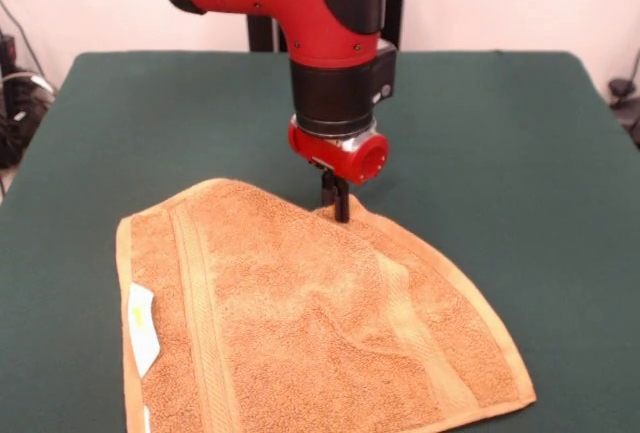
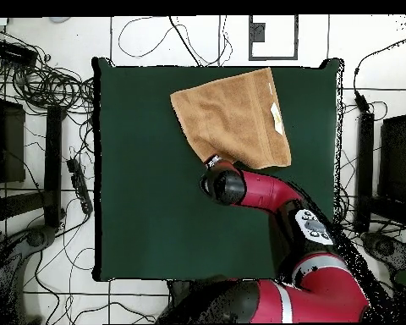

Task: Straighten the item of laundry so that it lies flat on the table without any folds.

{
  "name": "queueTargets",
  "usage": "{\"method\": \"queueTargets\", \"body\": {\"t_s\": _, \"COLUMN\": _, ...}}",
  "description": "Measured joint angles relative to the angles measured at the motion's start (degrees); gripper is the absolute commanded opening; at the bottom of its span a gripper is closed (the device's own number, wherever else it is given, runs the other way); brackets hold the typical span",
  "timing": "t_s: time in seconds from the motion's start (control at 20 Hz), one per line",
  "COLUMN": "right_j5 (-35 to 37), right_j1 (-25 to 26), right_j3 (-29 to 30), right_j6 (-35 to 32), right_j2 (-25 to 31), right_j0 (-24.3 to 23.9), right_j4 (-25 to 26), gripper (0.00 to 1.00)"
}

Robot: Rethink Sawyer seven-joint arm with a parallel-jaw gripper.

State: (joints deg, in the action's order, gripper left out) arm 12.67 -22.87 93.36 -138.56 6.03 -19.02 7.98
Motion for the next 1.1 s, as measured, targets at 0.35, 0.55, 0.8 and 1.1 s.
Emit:
{"method": "queueTargets", "body": {"t_s": 0.35, "right_j5": -0.01, "right_j1": -0.07, "right_j3": 0.06, "right_j6": 0.0, "right_j2": -0.03, "right_j0": 0.03, "right_j4": -0.01, "gripper": 0.0}}
{"method": "queueTargets", "body": {"t_s": 0.55, "right_j5": -0.14, "right_j1": -1.34, "right_j3": 1.4, "right_j6": 0.0, "right_j2": -0.36, "right_j0": 0.35, "right_j4": -0.12, "gripper": 0.0}}
{"method": "queueTargets", "body": {"t_s": 0.8, "right_j5": -0.03, "right_j1": -6.77, "right_j3": 4.96, "right_j6": -0.02, "right_j2": -3.03, "right_j0": 3.98, "right_j4": -2.28, "gripper": 0.0}}
{"method": "queueTargets", "body": {"t_s": 1.1, "right_j5": 2.43, "right_j1": -14.97, "right_j3": 9.33, "right_j6": -0.02, "right_j2": -7.26, "right_j0": 10.98, "right_j4": -5.24, "gripper": 0.0}}
